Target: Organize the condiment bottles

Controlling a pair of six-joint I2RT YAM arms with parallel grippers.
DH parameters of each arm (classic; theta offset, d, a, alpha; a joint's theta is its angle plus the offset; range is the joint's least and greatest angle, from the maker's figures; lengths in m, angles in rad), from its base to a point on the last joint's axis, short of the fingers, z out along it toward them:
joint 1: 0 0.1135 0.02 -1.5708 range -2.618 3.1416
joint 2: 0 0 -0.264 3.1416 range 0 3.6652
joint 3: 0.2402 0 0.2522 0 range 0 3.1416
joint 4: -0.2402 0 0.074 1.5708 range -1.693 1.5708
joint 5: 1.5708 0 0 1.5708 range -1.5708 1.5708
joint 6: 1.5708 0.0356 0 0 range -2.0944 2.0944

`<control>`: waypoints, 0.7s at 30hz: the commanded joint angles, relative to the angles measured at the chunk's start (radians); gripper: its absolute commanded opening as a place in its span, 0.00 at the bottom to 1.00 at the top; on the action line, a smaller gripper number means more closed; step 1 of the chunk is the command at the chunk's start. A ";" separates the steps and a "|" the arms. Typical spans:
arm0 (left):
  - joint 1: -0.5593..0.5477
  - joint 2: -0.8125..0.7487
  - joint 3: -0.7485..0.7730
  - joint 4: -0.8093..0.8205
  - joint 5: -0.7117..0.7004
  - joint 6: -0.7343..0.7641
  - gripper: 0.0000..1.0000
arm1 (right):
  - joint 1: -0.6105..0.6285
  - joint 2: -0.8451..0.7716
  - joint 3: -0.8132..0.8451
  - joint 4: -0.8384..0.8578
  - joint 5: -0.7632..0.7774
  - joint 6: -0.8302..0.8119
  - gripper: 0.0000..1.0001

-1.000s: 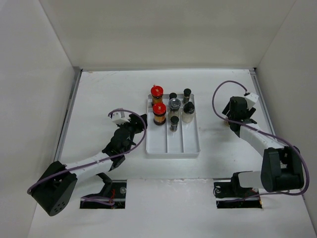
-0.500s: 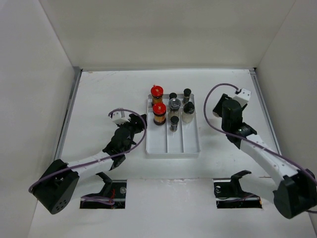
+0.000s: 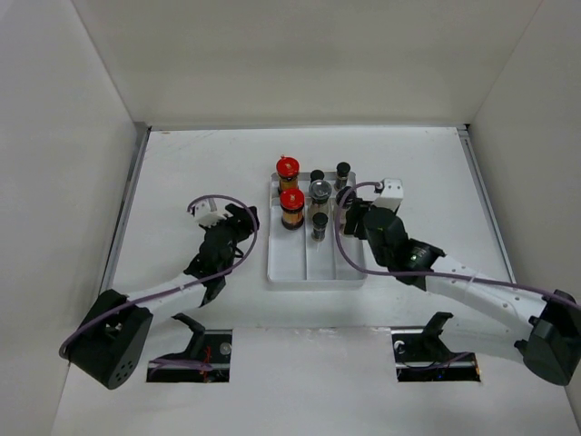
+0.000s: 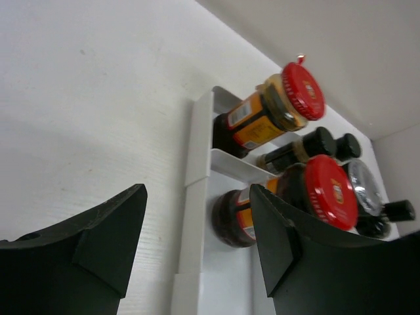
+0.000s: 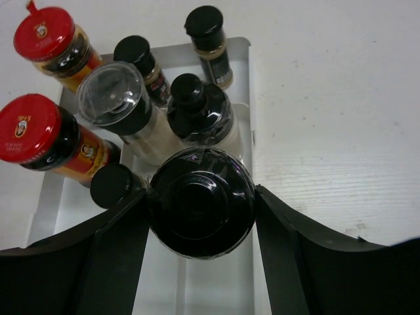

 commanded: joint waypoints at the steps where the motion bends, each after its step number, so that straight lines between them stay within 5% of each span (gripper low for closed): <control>1: 0.050 0.029 0.023 -0.020 0.041 -0.065 0.62 | 0.007 0.028 -0.006 0.140 -0.012 0.016 0.49; 13: 0.090 0.121 0.089 -0.097 0.039 -0.029 0.67 | -0.014 0.205 -0.059 0.292 -0.034 -0.029 0.54; 21: 0.086 0.152 0.144 -0.184 0.016 -0.030 0.69 | -0.013 0.153 -0.075 0.301 -0.003 -0.056 0.94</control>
